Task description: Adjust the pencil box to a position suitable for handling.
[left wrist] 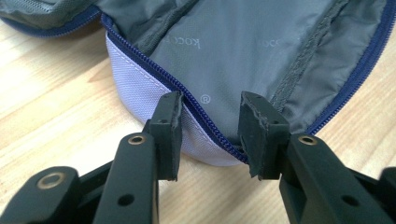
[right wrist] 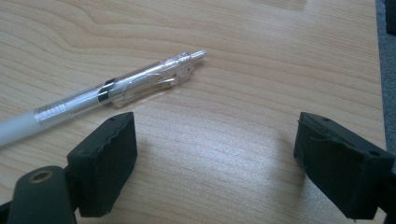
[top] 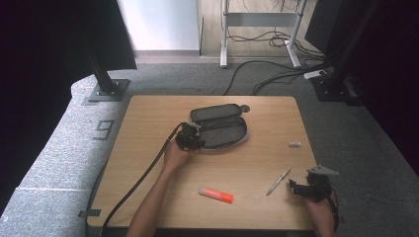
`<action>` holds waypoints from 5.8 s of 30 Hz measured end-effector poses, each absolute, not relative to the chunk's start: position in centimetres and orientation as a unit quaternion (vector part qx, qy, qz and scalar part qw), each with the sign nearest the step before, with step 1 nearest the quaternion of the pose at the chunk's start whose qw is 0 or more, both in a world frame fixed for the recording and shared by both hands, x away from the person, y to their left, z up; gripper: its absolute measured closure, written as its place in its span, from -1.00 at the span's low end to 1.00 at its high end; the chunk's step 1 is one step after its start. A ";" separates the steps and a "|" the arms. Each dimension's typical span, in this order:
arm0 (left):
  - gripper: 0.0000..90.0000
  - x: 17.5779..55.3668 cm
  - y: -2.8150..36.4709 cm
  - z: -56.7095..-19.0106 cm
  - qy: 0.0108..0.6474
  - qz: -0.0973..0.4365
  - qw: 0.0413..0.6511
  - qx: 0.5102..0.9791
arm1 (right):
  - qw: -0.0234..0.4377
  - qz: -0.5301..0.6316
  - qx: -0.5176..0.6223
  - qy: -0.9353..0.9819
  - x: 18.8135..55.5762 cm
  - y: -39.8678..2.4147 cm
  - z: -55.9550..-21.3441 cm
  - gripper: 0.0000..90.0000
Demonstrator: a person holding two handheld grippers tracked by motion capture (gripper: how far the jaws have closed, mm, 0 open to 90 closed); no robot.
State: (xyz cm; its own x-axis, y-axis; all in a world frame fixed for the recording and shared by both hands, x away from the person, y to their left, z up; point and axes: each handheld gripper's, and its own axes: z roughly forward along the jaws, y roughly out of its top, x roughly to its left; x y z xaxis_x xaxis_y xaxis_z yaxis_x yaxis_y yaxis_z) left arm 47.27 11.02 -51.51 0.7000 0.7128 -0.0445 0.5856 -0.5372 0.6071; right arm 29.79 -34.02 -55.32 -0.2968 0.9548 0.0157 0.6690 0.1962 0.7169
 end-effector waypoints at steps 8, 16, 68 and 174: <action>0.35 45.7 10.9 -51.7 0.363 0.094 0.318 0.871 | 0.225 0.318 0.549 0.740 29.8 -34.0 -55.3 -0.71; 0.35 44.4 10.3 -51.7 0.353 0.088 0.319 0.875 | 0.225 0.318 0.549 0.740 29.8 -34.0 -55.3 -0.71; 0.33 36.6 6.5 -52.0 0.288 0.052 0.340 0.893 | 0.225 0.318 0.549 0.740 29.8 -34.0 -55.3 -0.71; -1.00 32.0 19.7 -54.8 0.342 0.124 0.327 0.872 | 0.227 0.317 0.548 0.740 29.8 -34.0 -55.3 -0.71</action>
